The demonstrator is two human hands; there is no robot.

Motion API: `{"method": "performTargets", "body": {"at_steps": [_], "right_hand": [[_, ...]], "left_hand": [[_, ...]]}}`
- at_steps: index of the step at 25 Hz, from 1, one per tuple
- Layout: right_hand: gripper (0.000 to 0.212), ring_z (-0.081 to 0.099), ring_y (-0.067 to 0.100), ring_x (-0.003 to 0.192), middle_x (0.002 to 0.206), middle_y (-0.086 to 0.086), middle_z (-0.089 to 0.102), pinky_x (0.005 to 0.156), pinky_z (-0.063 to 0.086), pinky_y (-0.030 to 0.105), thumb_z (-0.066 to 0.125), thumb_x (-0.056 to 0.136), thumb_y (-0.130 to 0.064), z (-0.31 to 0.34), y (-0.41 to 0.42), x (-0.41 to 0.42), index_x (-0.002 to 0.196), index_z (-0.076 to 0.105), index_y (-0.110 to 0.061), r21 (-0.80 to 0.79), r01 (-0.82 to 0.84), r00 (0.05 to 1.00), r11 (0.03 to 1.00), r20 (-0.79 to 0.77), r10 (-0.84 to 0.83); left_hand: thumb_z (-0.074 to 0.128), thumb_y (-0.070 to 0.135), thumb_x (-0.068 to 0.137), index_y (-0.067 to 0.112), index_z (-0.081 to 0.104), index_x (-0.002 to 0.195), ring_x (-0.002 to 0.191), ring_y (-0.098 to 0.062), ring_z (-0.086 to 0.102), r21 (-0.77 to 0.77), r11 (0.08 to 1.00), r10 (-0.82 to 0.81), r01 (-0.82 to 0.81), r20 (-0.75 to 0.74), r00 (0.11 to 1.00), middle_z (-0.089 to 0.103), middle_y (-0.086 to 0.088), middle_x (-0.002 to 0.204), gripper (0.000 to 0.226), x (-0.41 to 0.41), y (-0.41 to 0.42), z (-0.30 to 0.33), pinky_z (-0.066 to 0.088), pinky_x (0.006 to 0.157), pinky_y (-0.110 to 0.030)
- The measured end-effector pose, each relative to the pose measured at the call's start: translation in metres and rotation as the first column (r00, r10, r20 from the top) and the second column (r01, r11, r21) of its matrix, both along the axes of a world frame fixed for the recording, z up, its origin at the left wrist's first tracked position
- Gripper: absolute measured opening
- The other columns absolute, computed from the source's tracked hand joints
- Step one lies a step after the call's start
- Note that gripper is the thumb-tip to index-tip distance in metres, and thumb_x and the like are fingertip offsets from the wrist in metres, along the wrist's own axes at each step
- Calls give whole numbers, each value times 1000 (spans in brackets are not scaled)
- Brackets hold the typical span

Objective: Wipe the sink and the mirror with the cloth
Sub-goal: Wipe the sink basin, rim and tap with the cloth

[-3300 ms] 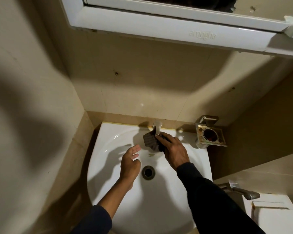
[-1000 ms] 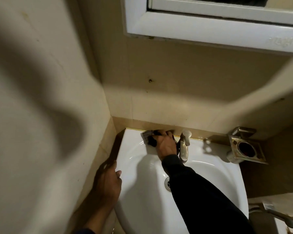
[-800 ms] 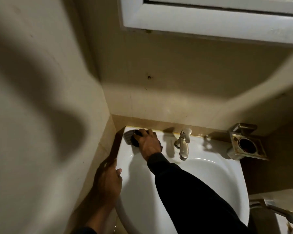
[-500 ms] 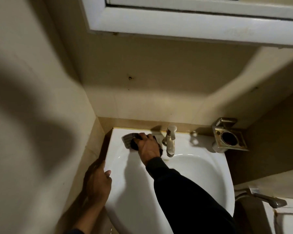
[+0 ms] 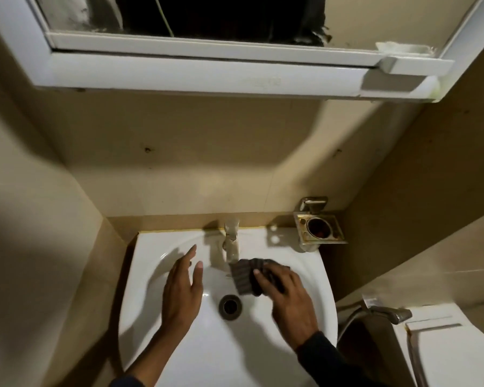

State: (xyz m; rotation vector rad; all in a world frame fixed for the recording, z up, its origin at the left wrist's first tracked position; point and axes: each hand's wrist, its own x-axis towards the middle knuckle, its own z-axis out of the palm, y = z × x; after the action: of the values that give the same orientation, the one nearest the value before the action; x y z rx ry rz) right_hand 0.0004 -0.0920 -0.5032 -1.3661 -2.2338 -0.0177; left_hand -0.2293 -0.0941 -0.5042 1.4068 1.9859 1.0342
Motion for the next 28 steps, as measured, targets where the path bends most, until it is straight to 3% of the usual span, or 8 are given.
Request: {"method": "performTargets", "body": {"at_steps": [3,8,12,14,17,21,24,28], "right_hand": [[85,59,35,105,128,16,60,68,59,36,76,52,17,-4,36,6,130,62,-14,-153,236,969,960,114,-220],[73,64,37,96,121,17,62,70,59,40,90,56,-7,-17,101,-40,124,66,-17,-321,248,937,914,318,-143],[67,60,38,100,124,18,58,72,57,44,84,67,-17,-32,119,-41,130,60,-16,-251,129,862,959,507,17],[69,57,40,105,132,20,54,71,56,44,81,70,-13,-36,117,-24,135,56,-13,-245,222,834,944,549,-54],[65,53,39,115,143,24,42,87,51,46,60,89,-8,-38,106,4,149,34,-6,-285,350,786,892,607,-115],[48,58,35,102,130,23,47,89,49,44,46,96,-3,-33,104,2,143,35,-1,-302,445,763,843,620,-181],[59,51,40,118,138,24,39,98,46,49,49,96,-6,-25,110,-10,149,23,0,-333,468,795,818,563,-226],[66,33,44,132,153,23,21,100,45,50,47,97,-7,-24,110,-20,153,13,-6,-360,289,854,887,515,-70]], "left_hand": [[46,37,95,23,49,138,119,-15,57,-48,996,-77,81,80,994,61,4,130,44,25,17,11,47,96,-33],[56,27,93,23,54,134,108,-17,66,-69,988,-141,140,3,990,70,2,118,42,48,25,21,48,82,-23],[58,23,91,25,61,126,100,-22,68,-49,993,-116,112,-97,988,75,-1,106,35,51,29,23,47,73,-27],[59,21,91,25,63,124,96,-25,68,-49,993,-113,108,-121,986,76,-3,100,33,52,31,23,46,70,-28],[59,21,91,28,61,125,97,-28,68,-49,995,-89,84,-110,990,75,-4,101,35,54,29,22,50,72,-32],[59,17,91,31,61,126,96,-27,68,-35,997,-71,68,-90,993,76,-2,100,37,56,28,22,48,70,-29],[59,19,91,29,60,127,95,-27,69,-41,997,-70,66,-100,993,76,-3,99,37,58,29,23,43,68,-26],[58,18,92,26,61,126,94,-29,68,-51,998,-50,46,-90,995,76,-6,99,36,60,29,24,41,68,-26]]}}
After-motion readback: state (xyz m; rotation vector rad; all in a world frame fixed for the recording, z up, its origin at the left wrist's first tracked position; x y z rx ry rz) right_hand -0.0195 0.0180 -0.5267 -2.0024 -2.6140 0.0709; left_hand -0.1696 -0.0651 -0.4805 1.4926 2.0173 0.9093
